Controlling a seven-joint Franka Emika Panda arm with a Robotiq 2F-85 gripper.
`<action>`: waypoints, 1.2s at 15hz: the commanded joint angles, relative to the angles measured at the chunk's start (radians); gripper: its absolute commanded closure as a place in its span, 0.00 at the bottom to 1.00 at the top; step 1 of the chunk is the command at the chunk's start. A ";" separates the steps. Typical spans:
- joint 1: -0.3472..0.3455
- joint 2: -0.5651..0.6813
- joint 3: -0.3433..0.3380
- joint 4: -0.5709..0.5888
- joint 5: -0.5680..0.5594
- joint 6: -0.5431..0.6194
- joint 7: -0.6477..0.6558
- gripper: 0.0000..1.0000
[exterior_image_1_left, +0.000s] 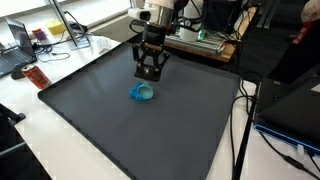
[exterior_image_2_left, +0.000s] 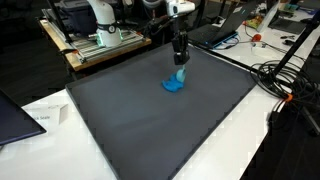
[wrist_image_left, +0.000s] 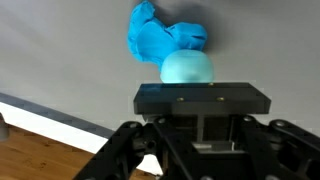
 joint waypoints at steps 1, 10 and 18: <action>0.056 0.110 -0.042 0.066 -0.013 -0.167 0.038 0.78; 0.414 0.110 -0.367 0.139 0.236 -0.261 -0.062 0.78; 0.603 0.099 -0.556 0.157 0.523 -0.257 -0.264 0.78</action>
